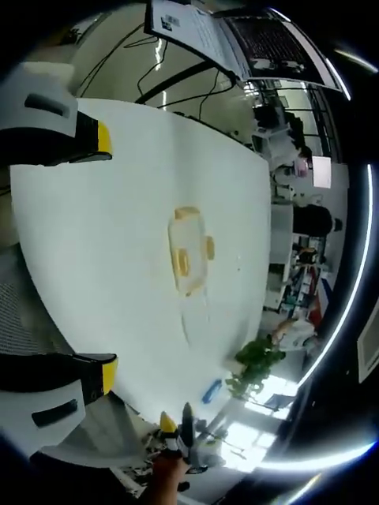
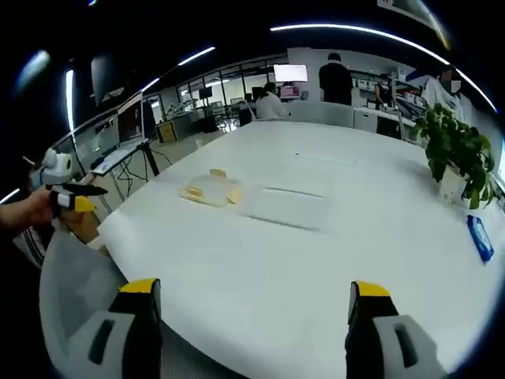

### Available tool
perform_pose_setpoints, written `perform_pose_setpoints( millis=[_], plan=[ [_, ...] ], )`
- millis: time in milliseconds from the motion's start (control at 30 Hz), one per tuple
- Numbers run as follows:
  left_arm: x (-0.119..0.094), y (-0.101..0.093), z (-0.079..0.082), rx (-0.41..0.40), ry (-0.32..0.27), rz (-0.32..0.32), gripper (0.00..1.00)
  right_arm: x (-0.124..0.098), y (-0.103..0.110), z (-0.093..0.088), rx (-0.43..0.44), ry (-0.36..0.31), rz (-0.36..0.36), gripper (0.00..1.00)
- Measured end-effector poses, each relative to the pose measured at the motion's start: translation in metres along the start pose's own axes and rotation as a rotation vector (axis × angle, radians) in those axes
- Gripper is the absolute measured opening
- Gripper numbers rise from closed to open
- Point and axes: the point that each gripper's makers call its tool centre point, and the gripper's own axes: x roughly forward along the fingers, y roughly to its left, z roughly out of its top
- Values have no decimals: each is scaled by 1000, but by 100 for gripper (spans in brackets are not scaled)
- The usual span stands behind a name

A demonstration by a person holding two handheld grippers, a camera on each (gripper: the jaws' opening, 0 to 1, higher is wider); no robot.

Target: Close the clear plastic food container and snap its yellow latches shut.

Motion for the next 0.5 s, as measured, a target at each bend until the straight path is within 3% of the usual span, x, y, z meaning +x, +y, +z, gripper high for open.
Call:
perform_pose_setpoints(
  millis=[67,167,333,500],
  plan=[
    [2,1,-1,17,13,-13,99,-2,3,-1,15,3,-11,100],
    [4,1,7,65,-26,-24,99,-1,7,1,36,-9,-22,100],
    [12,-5,5,82,-18,-56,99,6,16,1,-56,-9,-23,100],
    [18,-1,7,90,-45,-46,99,14,8,3,-61,-7,-29,100]
  ],
)
